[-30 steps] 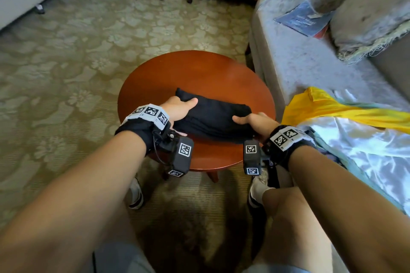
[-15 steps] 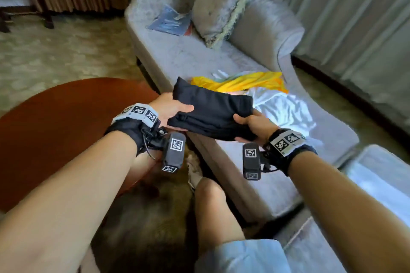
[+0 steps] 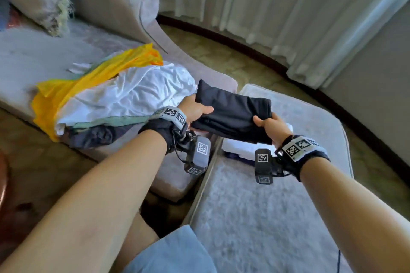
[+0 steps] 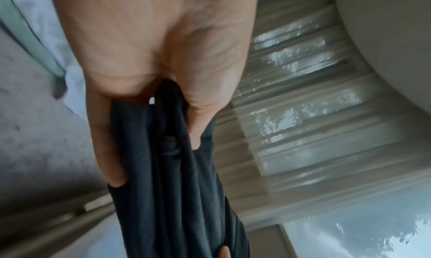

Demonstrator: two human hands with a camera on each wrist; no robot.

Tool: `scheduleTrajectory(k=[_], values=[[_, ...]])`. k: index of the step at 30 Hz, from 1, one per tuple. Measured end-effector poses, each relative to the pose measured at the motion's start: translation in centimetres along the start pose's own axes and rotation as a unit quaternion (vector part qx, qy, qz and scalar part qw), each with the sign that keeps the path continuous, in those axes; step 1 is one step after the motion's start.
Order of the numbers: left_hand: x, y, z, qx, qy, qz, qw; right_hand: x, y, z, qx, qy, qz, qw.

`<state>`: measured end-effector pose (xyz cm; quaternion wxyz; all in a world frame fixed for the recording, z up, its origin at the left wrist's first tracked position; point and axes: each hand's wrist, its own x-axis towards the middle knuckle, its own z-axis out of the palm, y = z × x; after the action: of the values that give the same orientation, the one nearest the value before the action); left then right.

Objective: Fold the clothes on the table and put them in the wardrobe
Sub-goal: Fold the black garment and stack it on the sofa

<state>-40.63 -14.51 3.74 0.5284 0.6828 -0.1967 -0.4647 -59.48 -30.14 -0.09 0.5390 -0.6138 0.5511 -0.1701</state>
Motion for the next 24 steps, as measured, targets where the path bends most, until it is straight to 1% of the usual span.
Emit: scheduleTrajectory(k=[5, 7, 9, 13, 16, 18, 21, 24], values=[[6.6, -3.0, 7.1, 0.094, -0.029, 0.003, 0.995, 1.1, 3.2, -6.0, -0.032, 0.074, 0.038, 0.996], [7.6, -3.6, 9.1, 0.13, -0.027, 0.005, 0.991, 2.1, 4.8, -7.3, -0.051, 0.098, 0.053, 0.992], [8.6, -4.5, 10.2, 0.157, -0.03, 0.0, 0.987, 2.7, 6.2, -7.8, -0.047, 0.116, 0.069, 0.99], [8.4, -5.5, 10.6, 0.259, 0.0, -0.005, 0.966, 3.1, 8.1, -7.2, -0.047, 0.136, 0.09, 0.985], [8.7, -6.2, 10.4, 0.288, 0.012, -0.01, 0.957, 3.7, 8.4, -7.0, -0.054, 0.142, 0.095, 0.984], [8.9, -6.2, 10.4, 0.306, 0.016, -0.023, 0.952, 4.1, 8.1, -7.0, -0.075, 0.138, 0.106, 0.982], [8.7, -6.1, 10.8, 0.373, 0.039, -0.047, 0.926, 4.3, 7.6, -7.0, -0.113, 0.137, 0.128, 0.976], [8.2, -5.8, 10.7, 0.382, 0.043, -0.069, 0.92, 4.1, 7.0, -6.4, -0.161, 0.165, 0.149, 0.962]])
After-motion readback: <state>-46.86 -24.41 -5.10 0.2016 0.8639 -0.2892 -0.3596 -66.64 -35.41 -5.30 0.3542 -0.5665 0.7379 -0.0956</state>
